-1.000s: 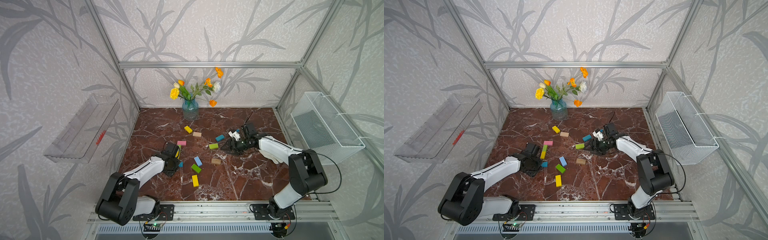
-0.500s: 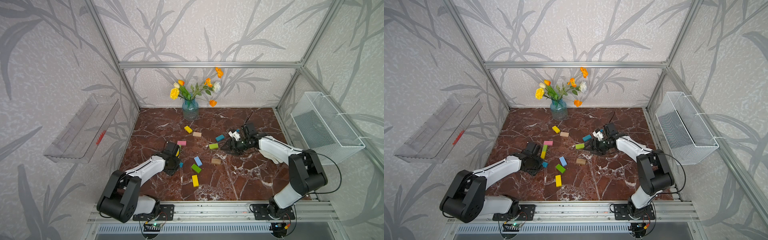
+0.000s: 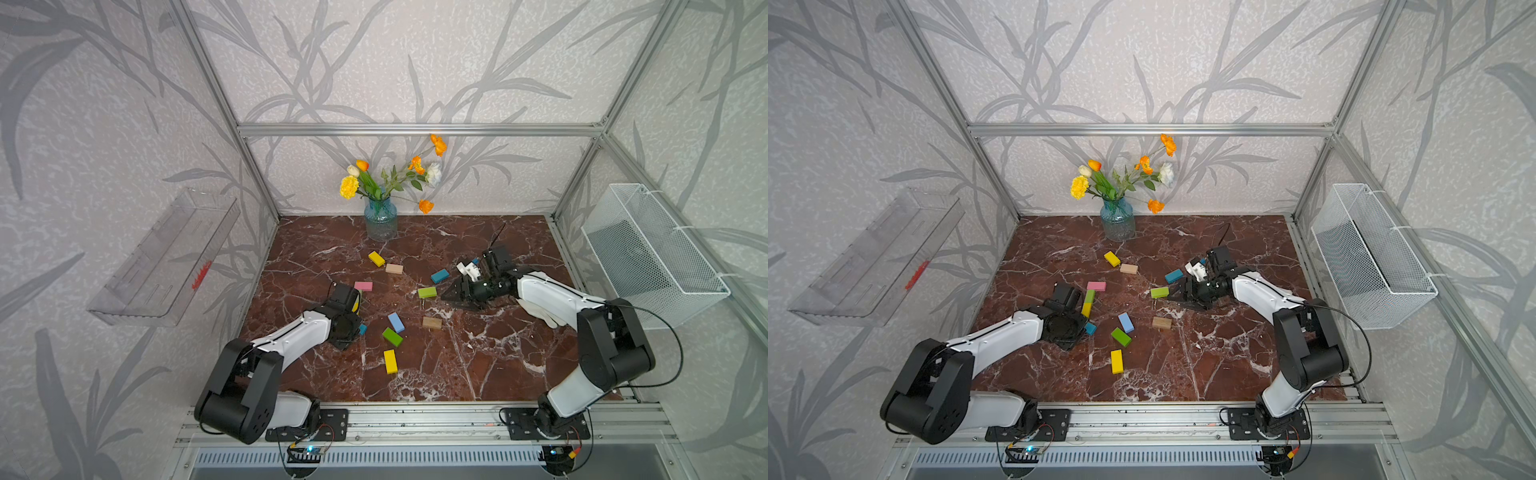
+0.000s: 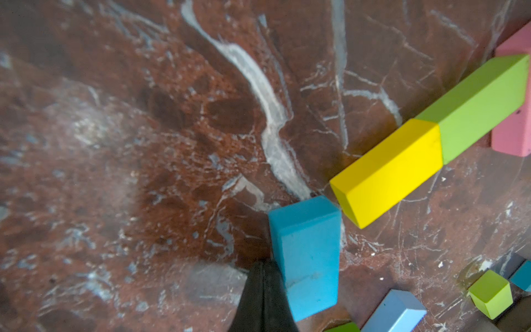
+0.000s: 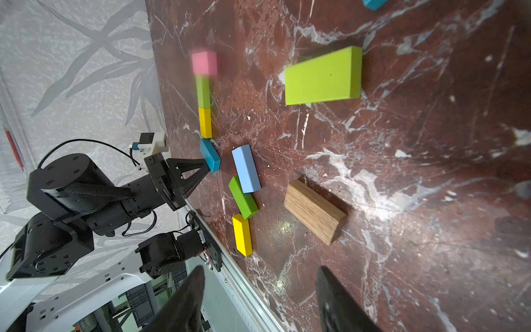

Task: Assemble the letter c with building blocks
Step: Adjust the building block at the center of the board.

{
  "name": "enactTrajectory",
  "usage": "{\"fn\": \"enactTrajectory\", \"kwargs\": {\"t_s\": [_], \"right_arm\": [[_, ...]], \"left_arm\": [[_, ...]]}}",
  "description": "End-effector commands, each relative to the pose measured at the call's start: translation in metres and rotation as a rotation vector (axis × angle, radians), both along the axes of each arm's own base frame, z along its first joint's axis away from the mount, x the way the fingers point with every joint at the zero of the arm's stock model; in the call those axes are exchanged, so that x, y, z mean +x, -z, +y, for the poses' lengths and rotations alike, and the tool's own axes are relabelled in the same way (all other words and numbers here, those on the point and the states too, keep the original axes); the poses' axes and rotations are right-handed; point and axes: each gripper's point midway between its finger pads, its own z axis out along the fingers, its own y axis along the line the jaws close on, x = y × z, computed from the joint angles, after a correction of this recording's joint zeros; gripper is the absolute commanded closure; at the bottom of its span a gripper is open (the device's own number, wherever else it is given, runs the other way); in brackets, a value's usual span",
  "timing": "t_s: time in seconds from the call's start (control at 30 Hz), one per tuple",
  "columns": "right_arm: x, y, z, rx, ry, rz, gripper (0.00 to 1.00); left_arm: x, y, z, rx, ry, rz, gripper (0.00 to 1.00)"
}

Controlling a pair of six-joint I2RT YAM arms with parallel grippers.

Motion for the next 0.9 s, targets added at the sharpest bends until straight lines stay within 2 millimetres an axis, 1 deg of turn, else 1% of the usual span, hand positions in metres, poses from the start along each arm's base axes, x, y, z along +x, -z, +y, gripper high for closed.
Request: {"fn": "enactTrajectory", "kwargs": {"t_s": [0.0, 0.33, 0.4, 0.5, 0.67, 0.87], "right_arm": [[-0.003, -0.009, -0.001, 0.017, 0.001, -0.015, 0.39], [-0.004, -0.008, -0.001, 0.016, 0.001, -0.012, 0.39], [-0.004, -0.008, -0.001, 0.017, 0.001, -0.011, 0.39], [-0.004, -0.008, -0.001, 0.017, 0.001, -0.012, 0.39], [-0.003, -0.009, -0.001, 0.019, 0.003, -0.013, 0.39], [-0.002, -0.012, 0.000, 0.022, 0.004, -0.020, 0.39]], "left_arm": [[0.005, 0.000, 0.004, 0.014, -0.028, -0.005, 1.00], [0.006, -0.002, 0.004, 0.011, -0.036, -0.015, 1.00], [0.003, -0.001, 0.004, 0.008, -0.034, -0.005, 1.00], [-0.003, -0.001, 0.006, 0.006, -0.038, 0.006, 1.00], [-0.021, -0.008, 0.010, 0.008, -0.040, 0.034, 1.00], [-0.034, -0.016, 0.006, -0.010, 0.011, 0.080, 1.00]]}}
